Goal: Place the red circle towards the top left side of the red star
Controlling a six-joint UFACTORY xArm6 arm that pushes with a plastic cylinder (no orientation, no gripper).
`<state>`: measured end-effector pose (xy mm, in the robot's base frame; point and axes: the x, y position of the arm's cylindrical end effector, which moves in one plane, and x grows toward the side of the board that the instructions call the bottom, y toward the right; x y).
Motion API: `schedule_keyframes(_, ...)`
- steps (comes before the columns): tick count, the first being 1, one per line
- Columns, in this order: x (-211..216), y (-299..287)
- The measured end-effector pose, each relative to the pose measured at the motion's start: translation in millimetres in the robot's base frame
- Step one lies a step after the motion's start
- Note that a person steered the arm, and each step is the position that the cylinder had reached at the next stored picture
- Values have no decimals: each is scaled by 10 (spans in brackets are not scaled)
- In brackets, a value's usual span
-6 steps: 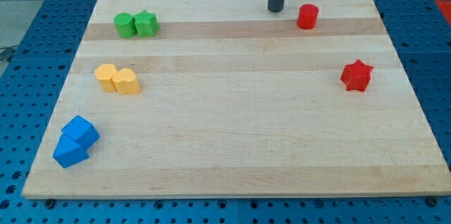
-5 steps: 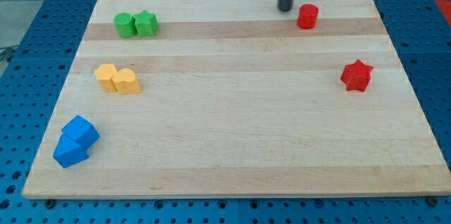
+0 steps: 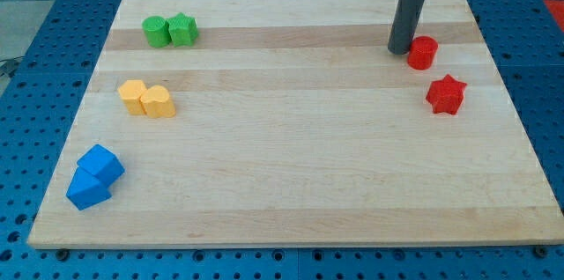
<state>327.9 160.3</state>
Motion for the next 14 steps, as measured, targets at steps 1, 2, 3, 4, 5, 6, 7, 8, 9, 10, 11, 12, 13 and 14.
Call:
schedule_keyframes(1, -310, 0)
schedule_keyframes(2, -287, 282)
schedule_keyframes(3, -287, 374)
schedule_keyframes(4, -118, 374)
schedule_keyframes(5, 36, 374)
schedule_keyframes(6, 165, 374)
schedule_keyframes(7, 207, 374)
schedule_keyframes(8, 301, 374)
schedule_keyframes(9, 260, 374)
schedule_keyframes(10, 186, 374)
schedule_keyframes(11, 231, 374)
schedule_keyframes(12, 234, 374)
schedule_keyframes(13, 234, 306)
schedule_keyframes(14, 242, 229)
